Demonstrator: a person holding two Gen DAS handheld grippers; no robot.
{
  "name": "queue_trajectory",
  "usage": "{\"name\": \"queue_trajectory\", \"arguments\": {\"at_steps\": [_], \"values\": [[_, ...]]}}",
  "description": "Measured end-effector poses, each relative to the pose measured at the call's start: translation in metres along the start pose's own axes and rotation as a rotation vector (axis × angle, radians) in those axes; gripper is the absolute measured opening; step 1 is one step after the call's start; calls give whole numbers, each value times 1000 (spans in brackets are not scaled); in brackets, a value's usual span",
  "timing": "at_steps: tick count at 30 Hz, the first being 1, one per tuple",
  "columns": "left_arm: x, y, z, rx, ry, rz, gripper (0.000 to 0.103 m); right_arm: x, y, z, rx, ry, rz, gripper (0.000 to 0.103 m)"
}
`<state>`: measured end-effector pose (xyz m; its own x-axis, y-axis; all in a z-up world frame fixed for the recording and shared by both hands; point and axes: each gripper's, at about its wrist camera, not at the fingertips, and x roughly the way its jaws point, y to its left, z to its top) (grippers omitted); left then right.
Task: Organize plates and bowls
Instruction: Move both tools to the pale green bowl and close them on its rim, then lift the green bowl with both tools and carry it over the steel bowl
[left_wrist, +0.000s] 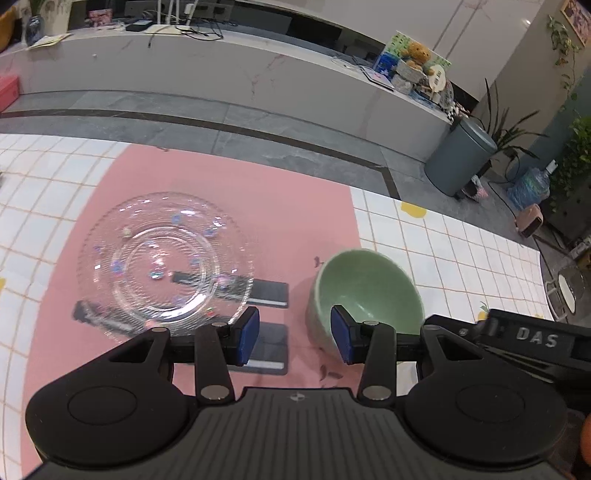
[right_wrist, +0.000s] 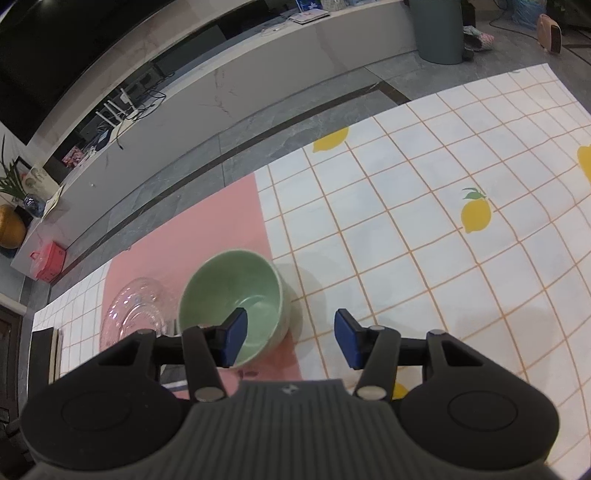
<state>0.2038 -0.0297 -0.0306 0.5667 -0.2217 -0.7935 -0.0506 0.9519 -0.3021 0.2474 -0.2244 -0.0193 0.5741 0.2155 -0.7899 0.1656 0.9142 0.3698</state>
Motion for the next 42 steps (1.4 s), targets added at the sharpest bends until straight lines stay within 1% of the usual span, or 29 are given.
{"name": "queue_trajectory", "arguments": {"at_steps": [4,6,8,10,11,13,16,19,21,25,27,29,31,36,39,42], "values": [[12,-6,-1,20,18,6,50,10,-4,2,16,-1,-8,52],[19,-7,-3,26,23,20,51,16,-4,-1,24,0,0,52],[24,-7,-7,26,12,34,53,21,-4,-4,28,-1,4,51],[26,-5,-9,19,7,37,54,28,-2,-5,26,-1,1,47],[27,-3,-10,12,6,29,55,32,-1,-6,24,3,1,47],[28,0,-12,-3,3,10,56,38,1,-8,12,15,1,40],[28,8,-14,-29,-9,-7,61,43,0,-9,20,12,10,40],[29,10,-13,-46,-21,-3,61,46,-1,-9,32,8,15,39],[31,7,-13,-36,-29,7,59,47,-1,-10,33,-1,19,37],[31,4,-14,-29,-35,1,50,48,0,-11,31,-11,25,34],[30,1,-15,-17,-35,-12,40,49,0,-11,30,-10,32,31],[28,-6,-16,11,-36,-26,24,49,1,-13,20,-10,40,26],[27,-13,-17,47,-38,-23,18,49,3,-13,11,-6,50,17],[27,-17,-17,68,-31,-5,16,49,3,-16,5,5,60,15],[26,-20,-15,79,-24,2,14,49,8,-17,-31,5,25,11],[24,-20,-15,73,-11,2,14,48,7,-17,-23,12,13,11]]}}
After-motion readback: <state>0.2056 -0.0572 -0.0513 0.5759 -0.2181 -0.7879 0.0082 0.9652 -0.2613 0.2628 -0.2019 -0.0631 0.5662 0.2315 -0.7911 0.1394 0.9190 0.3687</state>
